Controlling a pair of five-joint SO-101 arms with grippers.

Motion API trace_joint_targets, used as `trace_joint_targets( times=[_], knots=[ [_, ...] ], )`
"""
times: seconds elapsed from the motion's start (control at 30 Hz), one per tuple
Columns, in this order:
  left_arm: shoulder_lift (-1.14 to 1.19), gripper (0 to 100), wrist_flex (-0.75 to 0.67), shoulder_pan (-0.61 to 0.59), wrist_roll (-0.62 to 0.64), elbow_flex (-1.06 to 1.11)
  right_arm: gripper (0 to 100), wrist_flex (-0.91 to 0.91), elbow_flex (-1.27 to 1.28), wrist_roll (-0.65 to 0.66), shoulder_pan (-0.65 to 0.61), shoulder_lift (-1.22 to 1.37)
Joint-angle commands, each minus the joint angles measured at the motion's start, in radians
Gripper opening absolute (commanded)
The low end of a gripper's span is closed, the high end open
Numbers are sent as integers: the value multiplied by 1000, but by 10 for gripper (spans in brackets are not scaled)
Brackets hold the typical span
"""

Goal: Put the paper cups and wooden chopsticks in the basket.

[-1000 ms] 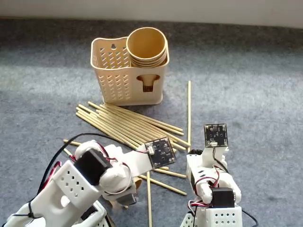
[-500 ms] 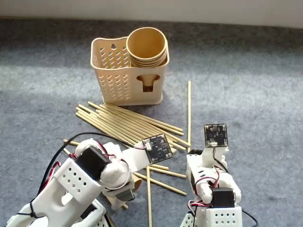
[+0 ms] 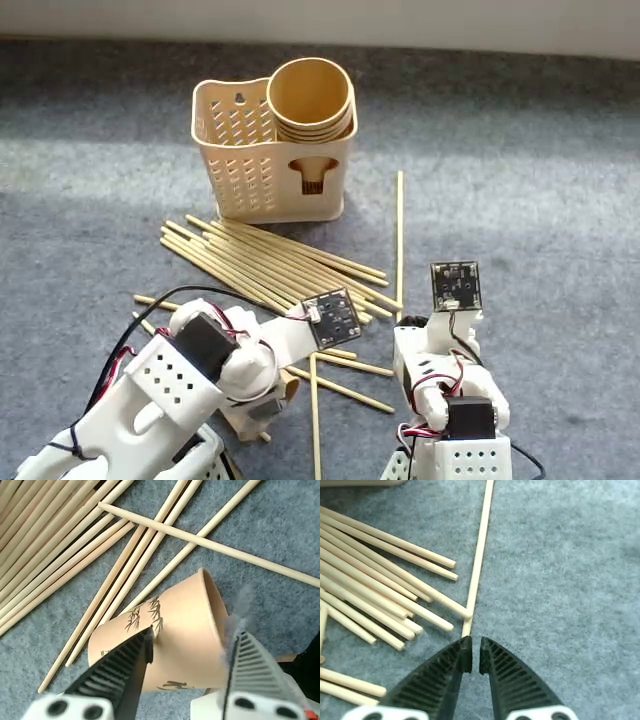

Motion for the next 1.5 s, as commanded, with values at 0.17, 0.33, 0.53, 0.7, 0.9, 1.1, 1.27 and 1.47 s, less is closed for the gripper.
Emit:
trace_joint_targets(
  times=[0.17,0.33,0.53,0.7,0.9,1.1,1.27,1.47],
  knots=[
    [-2,123,-11,-12,-9,-22,41,-24,104,-3,13,-5],
    [-2,59,-6,-12,-9,-81,41,-24,104,-3,13,-5],
    [-2,41,-6,-13,-9,-84,41,-24,104,-3,13,-5],
    [-2,41,-6,-15,-11,-87,41,-24,104,-3,13,-5],
    [-2,39,-5,-122,-78,-101,41,-24,104,-3,13,-5],
    [-2,5,-5,-309,-121,-182,41,-24,104,-3,13,-5],
    [-2,5,-5,-415,-120,-249,41,-24,104,-3,13,-5],
    [-2,5,-6,-479,-112,-297,41,-24,104,-3,13,-5]
  ],
)
